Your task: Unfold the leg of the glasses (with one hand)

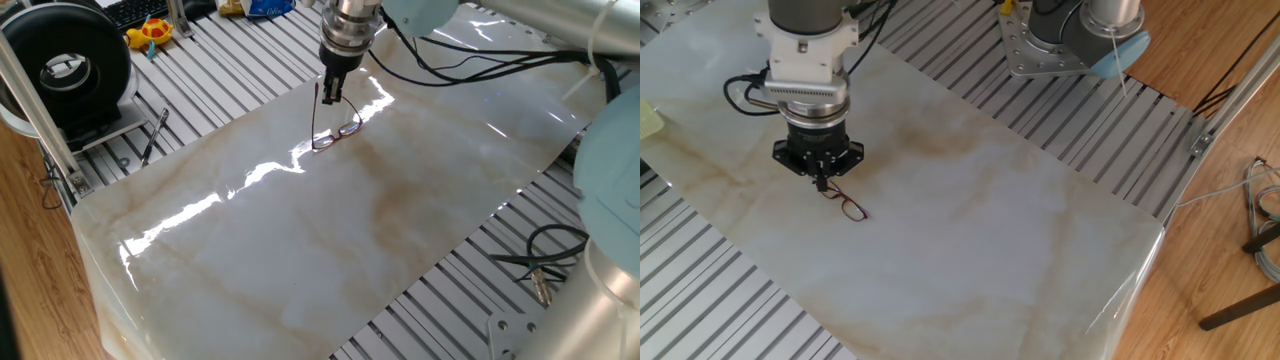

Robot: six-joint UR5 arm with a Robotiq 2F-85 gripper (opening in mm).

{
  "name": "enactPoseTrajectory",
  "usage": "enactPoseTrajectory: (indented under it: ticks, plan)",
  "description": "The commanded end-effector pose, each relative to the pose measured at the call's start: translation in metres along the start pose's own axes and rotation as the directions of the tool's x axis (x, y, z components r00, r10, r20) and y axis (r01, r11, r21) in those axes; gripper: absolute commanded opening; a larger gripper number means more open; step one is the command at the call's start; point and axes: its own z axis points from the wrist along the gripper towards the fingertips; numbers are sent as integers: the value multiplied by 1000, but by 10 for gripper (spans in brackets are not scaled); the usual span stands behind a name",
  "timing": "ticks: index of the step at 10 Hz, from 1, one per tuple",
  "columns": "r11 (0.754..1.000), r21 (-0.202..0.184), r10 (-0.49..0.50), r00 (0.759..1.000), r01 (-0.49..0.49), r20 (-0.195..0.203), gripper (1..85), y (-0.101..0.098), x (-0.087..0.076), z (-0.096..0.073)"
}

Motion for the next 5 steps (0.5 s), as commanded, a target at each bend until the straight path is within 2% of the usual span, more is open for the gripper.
enactPoseTrajectory:
  ticks: [1,3,5]
  plan:
    - [1000,3,2,1000,-2,4,13,-16,5,-7]
    - [1000,14,4,1000,-4,-4,13,-23,14,-9]
    - [1000,9,0,1000,0,-5,13,-22,19,-8]
